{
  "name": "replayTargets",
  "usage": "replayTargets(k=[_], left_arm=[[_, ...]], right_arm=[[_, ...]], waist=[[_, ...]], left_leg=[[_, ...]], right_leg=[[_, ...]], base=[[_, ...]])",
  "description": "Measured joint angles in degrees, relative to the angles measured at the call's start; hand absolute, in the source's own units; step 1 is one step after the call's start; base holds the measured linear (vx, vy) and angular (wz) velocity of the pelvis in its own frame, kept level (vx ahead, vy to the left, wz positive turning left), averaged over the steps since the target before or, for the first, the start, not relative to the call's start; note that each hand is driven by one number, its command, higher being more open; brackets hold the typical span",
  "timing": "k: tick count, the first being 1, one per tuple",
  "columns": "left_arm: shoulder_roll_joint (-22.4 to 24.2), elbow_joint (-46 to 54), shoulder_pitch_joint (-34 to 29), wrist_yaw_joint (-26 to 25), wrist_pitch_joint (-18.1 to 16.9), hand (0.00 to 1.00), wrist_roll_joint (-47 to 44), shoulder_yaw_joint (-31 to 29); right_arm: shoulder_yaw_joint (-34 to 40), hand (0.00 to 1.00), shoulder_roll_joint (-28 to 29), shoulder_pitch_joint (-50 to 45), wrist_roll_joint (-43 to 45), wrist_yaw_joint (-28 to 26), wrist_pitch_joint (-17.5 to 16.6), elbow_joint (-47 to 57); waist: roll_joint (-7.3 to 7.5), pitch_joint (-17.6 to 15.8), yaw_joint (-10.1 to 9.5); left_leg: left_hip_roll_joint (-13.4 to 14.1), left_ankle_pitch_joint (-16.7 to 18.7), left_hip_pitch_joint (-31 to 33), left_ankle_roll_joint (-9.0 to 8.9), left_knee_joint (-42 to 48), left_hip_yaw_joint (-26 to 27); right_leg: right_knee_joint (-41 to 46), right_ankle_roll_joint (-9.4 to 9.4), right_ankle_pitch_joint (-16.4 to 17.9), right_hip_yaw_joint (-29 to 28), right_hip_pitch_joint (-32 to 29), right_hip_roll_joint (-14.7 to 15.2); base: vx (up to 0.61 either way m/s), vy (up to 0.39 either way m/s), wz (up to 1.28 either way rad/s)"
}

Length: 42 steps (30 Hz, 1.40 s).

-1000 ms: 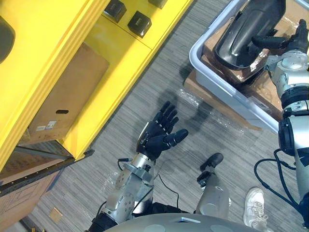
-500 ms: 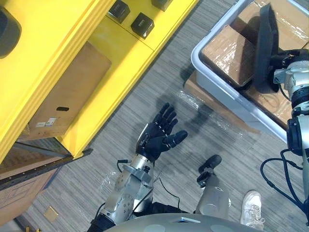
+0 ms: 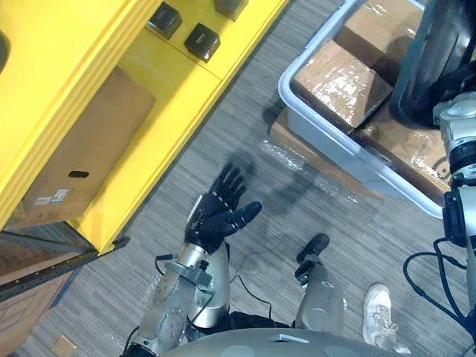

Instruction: Walk over and take three plastic housings, then place them on the shelf

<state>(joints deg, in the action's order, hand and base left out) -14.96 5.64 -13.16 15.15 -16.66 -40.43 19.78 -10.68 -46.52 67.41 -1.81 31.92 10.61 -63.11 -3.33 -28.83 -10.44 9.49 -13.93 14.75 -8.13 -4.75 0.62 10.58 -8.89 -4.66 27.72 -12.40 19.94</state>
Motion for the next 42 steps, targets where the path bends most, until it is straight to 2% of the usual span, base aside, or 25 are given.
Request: replayTargets(k=[2, 4, 5, 7, 8, 9, 11, 14, 18, 23, 24, 26, 30, 32, 39, 42], left_arm=[[-1.0, 1.9, 1.4, 0.1, -0.2, 1.0, 1.4, -1.2], [-2.3, 4.4, 4.5, 0.4, -0.1, 1.0, 2.3, -2.9], [-2.8, 4.7, 5.3, 0.4, -0.1, 1.0, 2.6, -3.0], [-4.3, 4.7, 8.9, -0.2, 1.5, 1.0, 5.4, -4.1], [-5.0, 4.7, 11.1, -0.9, 2.8, 1.0, 7.0, -4.5], [-5.4, 4.7, 12.1, -1.1, 3.8, 1.0, 7.4, -4.5], [-5.4, 4.7, 15.6, -1.2, 8.7, 1.0, 6.1, -5.1], [-3.9, 3.1, 20.0, -1.4, 15.1, 1.0, 1.4, -5.7], [-1.6, -1.8, 24.7, -2.4, 19.8, 1.0, -0.1, -6.2], [2.0, -5.2, 24.7, -5.8, 22.5, 1.0, -0.2, -2.9], [3.1, -6.7, 24.6, -6.2, 23.6, 1.0, -0.2, -1.1], [4.0, -8.1, 24.6, -6.6, 24.5, 1.0, -0.2, 0.9], [4.1, -9.0, 24.6, -7.9, 25.5, 1.0, -0.1, 3.5], [4.6, -11.0, 24.6, -9.6, 25.5, 1.0, 0.1, 5.1], [5.7, -13.2, 24.6, -11.5, 25.5, 1.0, -1.9, 7.0], [5.8, -14.2, 24.6, -14.7, 24.0, 1.0, -4.0, 7.6]], right_arm=[[0.0, 0.0, -0.4, -1.9, -1.7, 1.0, -2.2, 4.0], [-0.1, 0.0, -0.2, -6.2, -5.2, 2.2, -5.2, 10.6], [-0.1, 0.0, -0.2, -7.2, -6.5, 2.3, -5.7, 11.8], [-0.1, 0.0, 1.2, -10.5, -10.4, 2.4, -6.8, 15.3], [0.0, 0.0, 2.5, -12.1, -11.6, 2.4, -7.2, 16.8], [0.0, 0.0, 3.3, -13.1, -12.1, 2.4, -7.5, 17.5], [1.4, 0.0, 6.4, -17.7, -15.6, 2.4, -7.9, 21.9], [2.3, 0.0, 10.2, -22.6, -20.8, 2.4, -9.4, 26.4], [3.3, 0.0, 15.3, -29.0, -25.2, 2.4, -12.2, 34.5], [4.4, 0.0, 20.7, -36.0, -29.6, 2.4, -14.5, 40.3], [4.4, 0.0, 22.6, -39.2, -31.0, 2.5, -15.0, 41.5], [4.2, 0.0, 24.6, -41.6, -31.6, 2.4, -15.2, 41.5], [1.7, 0.0, 27.8, -43.6, -31.6, 2.4, -15.2, 41.5], [-0.7, 0.0, 29.5, -44.8, -31.6, 2.4, -15.3, 41.5], [-4.1, 0.0, 32.0, -48.4, -31.8, 2.4, -17.3, 41.5], [-4.8, 0.0, 33.4, -50.5, -32.5, 2.5, -18.1, 41.3]], waist=[[0.36, 0.2, 0.11], [2.02, 1.5, 0.42], [2.63, 2.1, 0.48], [4.8, 4.3, 1.32], [6.08, 5.1, 1.88], [6.63, 5.5, 2.02], [7.89, 7.1, 2.84], [8.11, 8.9, 3.11], [8.18, 10.4, 4.76], [8.28, 14.2, 6.12], [8.36, 16.1, 6.28], [8.41, 17.8, 6.38], [8.42, 18.4, 6.43], [8.39, 19.8, 6.47], [8.26, 21.1, 6.14], [8.13, 22.1, 6.26]], left_leg=[[0.3, 0.2, -1.6, -0.16, 0.0, 0.6], [1.1, 1.1, -3.2, -0.55, 0.0, 1.6], [1.2, 1.2, -3.2, -0.46, 0.0, 1.7], [1.6, 1.5, -3.4, -0.75, 0.0, 2.0], [1.8, 1.8, -4.1, -1.05, 0.0, 2.4], [1.9, 1.9, -4.5, -1.08, 0.0, 2.7], [2.2, 2.3, -5.5, -1.37, 0.0, 3.3], [2.5, 2.5, -6.8, -1.6, 0.0, 5.4], [3.4, 2.9, -8.5, -1.98, -0.1, 7.3], [3.5, 3.8, -9.4, -2.21, -0.1, 8.7], [3.5, 4.0, -9.5, -2.23, 0.0, 8.8], [3.5, 4.2, -9.7, -2.29, 0.0, 8.9], [3.5, 4.8, -11.3, -2.24, 0.0, 9.6], [3.4, 5.0, -11.4, -2.32, 0.0, 9.8], [3.0, 5.1, -11.8, -2.25, 0.0, 9.8], [3.0, 5.2, -12.2, -2.24, 0.0, 9.8]], right_leg=[[-0.3, -0.01, 0.0, -0.3, 1.4, -0.3], [-1.8, -0.02, 0.0, -0.9, 2.9, -1.3], [-2.0, -0.03, 0.0, -1.1, 2.9, -1.6], [-3.1, -0.16, -0.1, -1.2, 3.4, -2.3], [-3.7, -0.19, -0.2, -1.5, 3.9, -2.5], [-4.0, -0.22, -0.3, -1.6, 4.2, -2.6], [-5.5, -0.33, -0.8, -1.7, 5.6, -3.2], [-7.5, -0.34, -1.9, -2.9, 6.5, -3.8], [-10.1, -0.02, -3.0, -3.8, 8.1, -5.2], [-13.3, -0.14, -4.5, -4.5, 9.4, -5.8], [-14.0, -0.17, -4.8, -4.5, 9.7, -5.9], [-14.1, -0.17, -4.8, -4.5, 9.7, -5.9], [-14.8, -0.25, -4.9, -5.0, 11.2, -5.9], [-15.0, -0.28, -4.9, -5.2, 11.2, -5.9], [-15.0, -0.37, -5.0, -5.2, 11.6, -5.6], [-15.0, -0.41, -5.0, -5.2, 12.1, -5.5]], base=[[-0.01, -0.05, -0.15], [0.0, -0.05, -0.19], [0.02, -0.057, -0.14], [0.04, -0.06, -0.1], [0.04, -0.035, -0.14], [0.06, -0.04, -0.13], [0.06, -0.04, -0.09], [0.04, -0.035, -0.21], [0.01, -0.03, -0.19], [0.02, -0.024, -0.17], [0.04, -0.016, -0.04], [0.04, -0.013, -0.03], [0.02, -0.007, -0.07], [0.01, -0.005, -0.05], [0.0, 0.0, 0.0], [0.0, 0.0, 0.0]])
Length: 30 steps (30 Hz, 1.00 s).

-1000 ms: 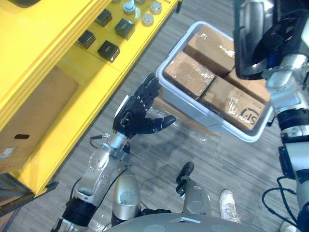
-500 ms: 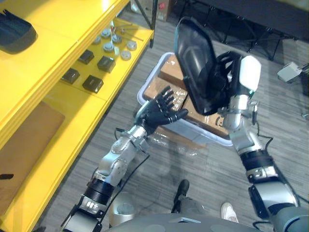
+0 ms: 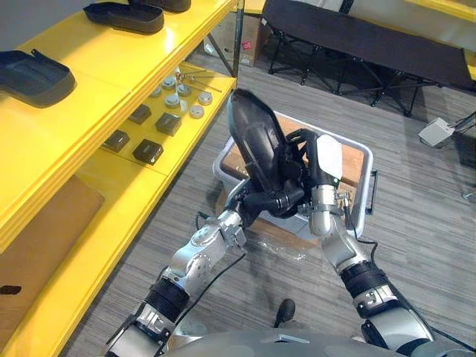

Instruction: Walk over and take three plastic housings, then place them on the shelf

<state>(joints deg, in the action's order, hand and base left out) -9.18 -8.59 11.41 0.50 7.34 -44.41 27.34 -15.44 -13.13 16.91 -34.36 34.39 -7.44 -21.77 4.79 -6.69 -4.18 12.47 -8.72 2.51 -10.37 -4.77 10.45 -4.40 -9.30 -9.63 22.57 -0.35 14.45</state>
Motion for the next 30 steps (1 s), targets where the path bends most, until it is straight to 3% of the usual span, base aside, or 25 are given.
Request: replayTargets(k=[8, 9, 12, 19, 23, 30], left_arm=[[0.6, -0.6, -0.6, -4.1, -7.1, 1.0, -8.5, -0.1], [0.9, -1.3, -0.6, -4.1, -8.1, 0.0, -10.2, -0.2], [1.9, -3.3, -0.8, -4.3, -9.8, 0.0, -11.9, -1.1], [2.5, -7.2, -1.0, -4.3, -9.4, 0.0, -14.2, -4.0], [2.6, -10.0, -1.2, -3.5, -5.2, 0.0, -13.6, -6.8], [-0.1, -12.1, -0.7, 3.4, 1.2, 0.0, -11.6, -6.3]], right_arm=[[-1.2, 0.0, 0.9, -3.0, -1.0, 1.6, -3.2, -0.6], [-1.4, 0.0, 1.5, -3.7, -1.0, 2.1, -3.2, -1.0], [-1.5, 0.0, 2.0, -5.1, -1.0, 3.3, -3.4, -1.1], [-2.3, 0.0, 2.2, -7.2, -0.9, 5.8, -6.7, -1.1], [-5.0, 0.0, 2.3, -8.1, -0.9, 7.9, -10.0, -0.2], [-5.9, 0.0, 3.1, -10.9, -0.6, 9.1, -9.4, 0.3]], waist=[[-0.47, 1.3, 0.47], [-0.43, 1.8, 0.51], [-0.47, 2.5, 0.51], [-0.3, 3.4, 1.28], [-0.2, 4.1, 1.4], [0.08, 4.7, 1.72]], left_leg=[[0.0, 0.5, -0.5, 0.15, 0.0, 0.0], [0.0, 0.5, -0.5, 0.06, 0.0, 0.0], [0.0, 0.6, -0.8, -0.07, 0.0, 0.0], [0.0, 0.7, -0.9, -0.11, 0.0, 0.0], [0.0, 0.7, -1.0, -0.12, 0.0, 0.0], [-0.1, 0.7, -1.1, -0.14, 0.0, 0.4]], right_leg=[[-0.1, -0.03, 0.0, 0.1, 0.5, 0.0], [-0.1, -0.03, 0.0, 0.1, 0.5, 0.0], [-0.1, -0.03, 0.0, 0.1, 0.6, 0.0], [-0.1, -0.03, 0.0, 0.1, 0.6, 0.0], [-0.1, -0.03, 0.0, 0.1, 0.7, 0.0], [-0.1, -0.02, 0.0, 0.1, 0.7, 0.2]], base=[[0.0, 0.0, 0.0], [0.0, 0.0, 0.0], [0.01, -0.001, -0.01], [0.0, 0.0, 0.0], [0.0, 0.0, 0.0], [0.0, 0.001, -0.01]])
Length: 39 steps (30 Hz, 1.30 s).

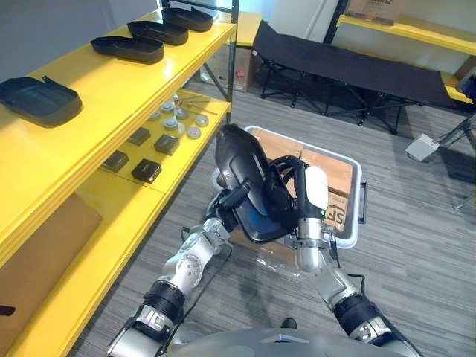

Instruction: Walk over and take three plastic housings, then place them on the shelf

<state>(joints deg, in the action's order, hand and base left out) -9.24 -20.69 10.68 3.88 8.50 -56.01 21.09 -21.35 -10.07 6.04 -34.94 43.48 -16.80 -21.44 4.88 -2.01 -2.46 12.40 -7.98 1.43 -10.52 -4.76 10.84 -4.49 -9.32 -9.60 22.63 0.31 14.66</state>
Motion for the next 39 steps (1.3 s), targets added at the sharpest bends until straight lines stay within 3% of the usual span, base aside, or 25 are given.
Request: replayTargets(k=[2, 4, 5, 9, 16, 21, 26, 30, 32, 35, 39], left_arm=[[-1.1, -0.2, 0.7, 2.6, 2.9, 0.0, -0.1, 0.1], [-1.6, -0.2, 1.5, 3.1, 3.2, 0.0, -1.0, 0.9], [-3.2, -0.2, 2.6, 3.1, 3.2, 0.0, -3.4, 2.8], [-5.4, -0.2, 4.7, 3.1, 2.6, 0.0, -7.5, 5.8], [-5.3, 2.1, 3.8, 2.8, -6.4, 0.0, -9.6, 8.3], [-1.9, 21.6, -6.2, 1.6, -10.6, 0.0, -5.7, -0.8], [2.3, 28.6, -7.1, -1.9, -16.3, 0.0, 3.5, -11.2], [3.5, 28.8, -11.2, -11.0, -21.3, 0.0, 17.2, -17.8], [5.0, 28.8, -14.5, -21.0, -22.2, 0.0, 29.5, -22.2], [5.9, 26.8, -16.8, -29.3, -22.4, 0.0, 36.4, -26.0], [7.1, 25.8, -18.4, -32.2, -24.7, 0.0, 39.0, -26.4]], right_arm=[[-0.8, 0.0, -1.4, -1.5, 1.1, 0.8, 0.0, 1.7], [-1.0, 0.0, -2.1, -1.8, 1.8, 1.5, 0.0, 2.5], [-1.2, 1.0, -2.9, -2.0, 2.0, 1.9, 0.0, 3.4], [-1.4, 1.0, -3.9, -2.5, 2.0, 3.0, -0.3, 5.2], [-1.2, 1.0, -4.6, -2.7, 7.6, 3.0, -3.3, 10.7], [-0.1, 1.0, -1.9, -5.9, 13.6, -4.2, -6.5, 28.8], [1.2, 1.0, -0.4, -8.9, 18.6, -16.5, -5.3, 30.4], [6.9, 1.0, -0.2, -13.6, 30.7, -29.0, -3.9, 32.0], [11.1, 1.0, -0.2, -17.3, 37.8, -36.2, -2.6, 33.4], [13.0, 1.0, 0.6, -20.7, 41.0, -39.3, -2.3, 33.6], [12.8, 1.0, 3.3, -21.9, 40.9, -39.0, 1.6, 33.6]], waist=[[-0.02, 0.0, 0.76], [-0.04, 0.0, 1.46], [-0.07, 0.1, 1.79], [-0.51, 0.4, 2.9], [-0.83, 0.6, 2.6], [-0.84, 0.6, 2.7], [-1.09, 0.7, 2.56], [-1.59, 1.1, 2.72], [-1.68, 1.1, 2.87], [-1.64, 1.1, 3.34], [-1.54, 1.2, 3.92]], left_leg=[[-0.3, 0.0, 0.0, 0.02, 0.0, 0.1], [-0.8, 0.1, -0.1, 0.21, 0.1, 0.2], [-1.2, 0.5, 0.0, 0.39, 0.8, 0.5], [-2.0, 1.8, 0.0, 0.82, 2.3, 0.7], [-2.1, 2.1, 0.2, 0.9, 2.6, 0.3], [-2.1, 2.1, -0.1, 0.73, 2.6, 0.6], [-2.1, 3.1, -1.5, 0.47, 2.3, 0.7], [-2.0, 3.2, -2.3, 0.38, 1.3, 0.7], [-1.9, 3.3, -2.3, 0.15, 1.2, 1.1], [-1.8, 3.3, -2.4, -0.06, 1.6, 1.4], [-1.8, 3.6, -2.4, 0.03, 1.7, 2.1]], right_leg=[[0.0, -0.09, -0.1, 0.0, 0.0, 0.3], [0.0, -0.29, -0.2, 0.0, 0.0, 0.9], [0.0, -0.44, -0.3, -0.3, -0.1, 1.3], [0.0, -0.76, -0.5, -0.5, 0.2, 2.4], [0.0, -0.69, -0.4, 0.2, 0.5, 2.4], [0.0, -0.63, -0.4, 0.5, 0.6, 2.4], [0.1, 0.18, 0.6, 0.8, 1.6, 2.3], [0.6, 0.67, 1.3, 0.8, 1.4, 2.2], [0.6, 0.72, 1.2, 0.5, 0.9, 2.1], [0.5, 0.27, 0.9, 0.0, 0.8, 1.9], [0.5, 0.18, 0.9, -0.3, 0.8, 1.9]], base=[[0.0, 0.0, 0.0], [0.0, 0.006, -0.03], [0.0, 0.018, -0.08], [0.0, 0.026, -0.06], [0.0, -0.001, 0.03], [0.02, -0.002, -0.02], [-0.01, -0.001, -0.01], [0.0, -0.002, -0.05], [0.03, -0.001, -0.09], [0.05, 0.0, -0.09], [0.04, 0.005, -0.05]])
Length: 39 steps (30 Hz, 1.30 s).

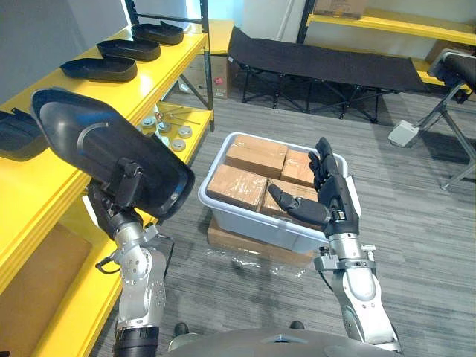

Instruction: Walk over and take three plastic housings, then place them on the shelf

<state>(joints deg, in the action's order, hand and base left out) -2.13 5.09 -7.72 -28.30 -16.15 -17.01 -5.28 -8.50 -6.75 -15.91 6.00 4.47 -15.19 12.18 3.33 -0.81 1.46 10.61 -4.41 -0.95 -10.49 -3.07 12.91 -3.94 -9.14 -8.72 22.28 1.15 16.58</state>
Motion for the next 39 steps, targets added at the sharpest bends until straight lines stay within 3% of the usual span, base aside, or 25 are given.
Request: replayTargets(k=[6, 9, 13, 15, 19, 24, 31, 37, 39], left_arm=[[0.7, 0.3, -2.4, 3.9, -5.1, 0.0, 1.9, 2.2], [0.7, 2.1, -4.3, 7.8, -5.2, 0.0, 1.7, 2.7], [0.7, 5.1, -6.7, 9.9, -6.5, 0.0, 1.8, 2.2], [0.7, 6.8, -6.9, 10.1, -6.5, 0.0, 1.8, 2.1], [0.7, 14.1, -9.1, 11.6, -6.8, 0.0, 1.9, 1.6], [1.8, 18.1, -12.7, 11.8, -7.8, 0.0, 1.9, -5.8], [4.8, 18.2, -18.2, 13.9, -7.8, 0.0, -3.2, -15.5], [5.2, 18.2, -17.7, 17.4, -7.8, 0.0, -3.4, -15.8], [4.9, 18.3, -14.9, 20.8, -7.8, 0.0, -3.3, -14.7]], right_arm=[[1.5, 1.0, 1.0, -3.9, 0.0, 3.9, 2.3, -3.9], [4.6, 1.0, 1.1, -3.5, 4.0, 4.4, 2.9, -11.4], [7.6, 1.0, 1.9, -3.5, 9.2, 4.9, 3.7, -16.8], [7.4, 1.0, 1.9, -2.8, 11.0, 3.9, 3.7, -16.8], [3.7, 1.0, 1.9, 0.4, 12.4, 0.8, 3.8, -16.8], [-3.8, 1.0, 0.7, 7.2, 12.2, -1.9, 4.8, -17.0], [-5.5, 1.0, -0.4, 15.1, 8.2, -4.5, 4.8, -17.8], [-6.2, 1.0, -1.1, 18.8, 8.1, -6.7, 4.9, -17.2], [-5.4, 1.0, -2.0, 17.3, 7.7, -6.5, 5.6, -16.2]], waist=[[-0.2, 0.0, 0.44], [-0.43, -0.1, 0.44], [-2.39, -0.4, 0.2], [-2.7, -0.5, -0.32], [-2.68, -0.5, -2.89], [-2.6, -0.9, -7.56], [-1.54, -1.6, -12.21], [-1.39, -2.9, -12.04], [-1.47, -3.4, -11.52]], left_leg=[[0.0, 2.2, -0.3, 0.49, 1.7, 1.1], [0.0, 2.5, -0.3, 0.44, 1.9, 1.2], [0.0, 2.5, 0.5, 0.35, 2.1, 0.4], [0.0, 2.4, 0.7, 0.18, 2.2, -0.2], [-0.1, 2.5, 2.0, 0.21, 2.8, -4.4], [-0.9, 2.1, 2.8, 0.13, 2.9, -9.4], [-1.1, 1.8, 3.9, -0.03, 3.0, -13.2], [-1.1, 3.0, 6.8, 0.52, 7.9, -14.0], [-1.5, 1.2, 9.4, 2.1, 7.9, -14.0]], right_leg=[[0.0, -0.02, 0.2, -1.2, -0.1, 0.2], [0.0, -0.09, 0.3, -1.2, -0.1, 0.3], [-0.1, -0.24, 0.5, -0.3, 0.0, 0.3], [-0.1, -0.43, 0.6, 0.3, 0.4, 0.3], [-0.1, -0.69, 1.5, 4.7, 2.9, 0.3], [0.5, -1.31, 2.8, 10.2, 5.9, 0.5], [2.9, -1.44, 4.6, 14.1, 7.0, 0.6], [3.9, -1.29, 6.2, 17.2, 9.0, 0.6], [5.2, -1.82, 8.2, 21.0, 9.4, 0.8]], base=[[0.01, 0.007, -0.12], [0.0, 0.002, -0.02], [0.01, 0.002, 0.07], [0.01, -0.003, 0.22], [0.02, -0.005, 0.49], [0.01, -0.002, 0.5], [0.02, -0.013, 0.32], [-0.02, -0.013, 0.2], [-0.07, -0.034, 0.86]])
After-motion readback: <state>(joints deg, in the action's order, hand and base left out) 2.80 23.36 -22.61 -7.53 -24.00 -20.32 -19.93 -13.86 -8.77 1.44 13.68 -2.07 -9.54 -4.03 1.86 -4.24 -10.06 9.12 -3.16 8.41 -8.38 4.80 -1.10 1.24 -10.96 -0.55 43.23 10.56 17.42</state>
